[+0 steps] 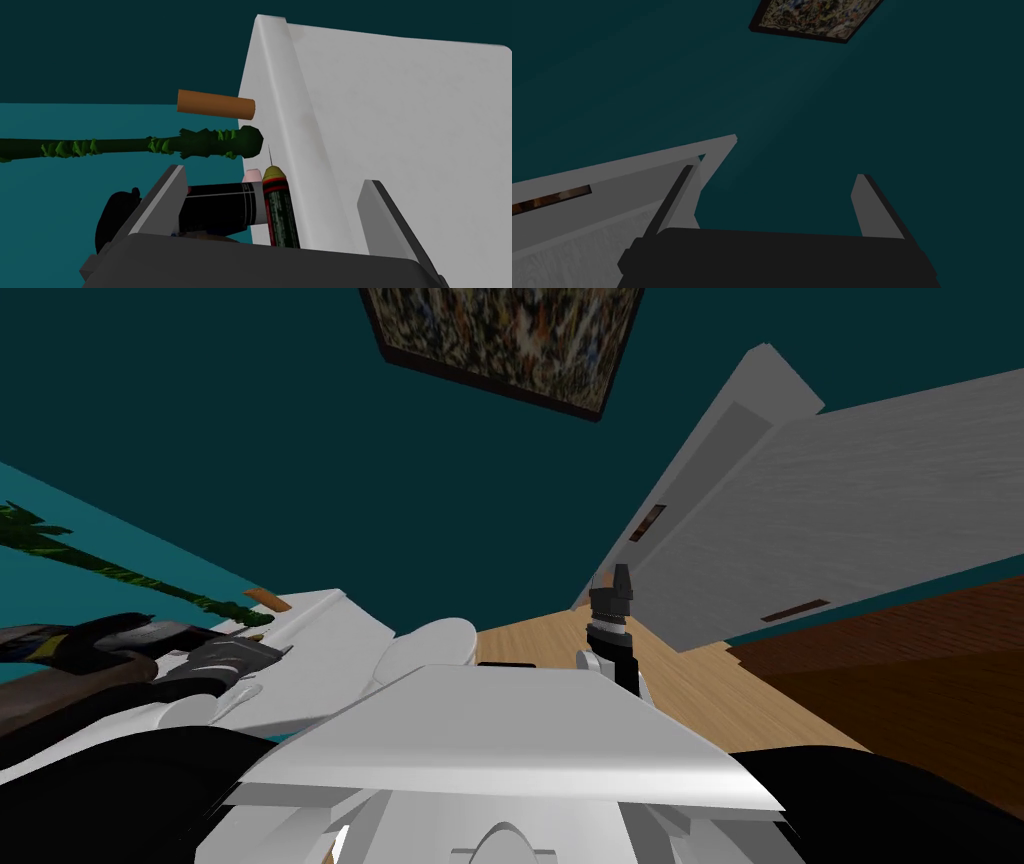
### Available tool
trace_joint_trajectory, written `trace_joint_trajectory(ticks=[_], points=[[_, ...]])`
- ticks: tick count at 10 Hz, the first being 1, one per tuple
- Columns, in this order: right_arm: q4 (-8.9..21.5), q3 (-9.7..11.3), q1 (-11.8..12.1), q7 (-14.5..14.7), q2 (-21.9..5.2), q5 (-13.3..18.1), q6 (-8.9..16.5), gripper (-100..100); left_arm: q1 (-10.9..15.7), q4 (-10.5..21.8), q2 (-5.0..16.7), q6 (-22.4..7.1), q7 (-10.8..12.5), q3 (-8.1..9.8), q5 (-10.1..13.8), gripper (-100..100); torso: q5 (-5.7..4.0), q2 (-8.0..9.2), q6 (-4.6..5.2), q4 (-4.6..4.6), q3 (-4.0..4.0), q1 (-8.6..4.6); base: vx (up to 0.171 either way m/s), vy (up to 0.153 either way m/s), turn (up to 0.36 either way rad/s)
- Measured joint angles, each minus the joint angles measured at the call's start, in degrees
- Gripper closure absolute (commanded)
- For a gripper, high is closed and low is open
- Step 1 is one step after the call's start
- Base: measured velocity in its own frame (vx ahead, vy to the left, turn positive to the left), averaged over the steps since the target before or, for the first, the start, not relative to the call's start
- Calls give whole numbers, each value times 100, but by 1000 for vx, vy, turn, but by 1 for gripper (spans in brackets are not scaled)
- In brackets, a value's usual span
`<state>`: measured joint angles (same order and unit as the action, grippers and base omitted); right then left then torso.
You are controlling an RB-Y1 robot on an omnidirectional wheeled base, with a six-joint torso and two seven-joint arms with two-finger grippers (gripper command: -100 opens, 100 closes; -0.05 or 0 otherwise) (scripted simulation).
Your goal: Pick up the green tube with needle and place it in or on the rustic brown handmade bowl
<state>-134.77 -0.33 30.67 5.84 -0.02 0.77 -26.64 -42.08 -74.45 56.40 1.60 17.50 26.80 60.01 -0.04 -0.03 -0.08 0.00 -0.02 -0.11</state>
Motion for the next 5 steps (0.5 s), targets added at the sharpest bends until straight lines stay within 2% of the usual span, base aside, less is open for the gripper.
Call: trace_joint_trajectory(ticks=[1,2,3,4,5], points=[[0,0,0,0,0,0,0,0,99,96,-52,-211,32,144,-80,-100,0,0,4,0,0,-2,68,-73,-239],[0,1,0,0,0,0,0,0,99,206,-92,-451,110,309,-167,-100,-2,-10,4,-2,-6,-11,60,-49,-74],[0,0,0,0,0,0,0,0,26,392,87,-437,273,205,-64,-100,-3,-9,-1,-3,-6,-6,56,-36,-108],[0,0,0,0,0,0,0,0,-49,523,144,-471,450,241,-56,-100,-1,-8,1,-2,-5,-2,43,-20,-61],[0,0,0,0,0,0,0,0,-22,560,137,-611,529,345,-115,-100,1,-5,0,-1,-3,3,48,-20,-153]])
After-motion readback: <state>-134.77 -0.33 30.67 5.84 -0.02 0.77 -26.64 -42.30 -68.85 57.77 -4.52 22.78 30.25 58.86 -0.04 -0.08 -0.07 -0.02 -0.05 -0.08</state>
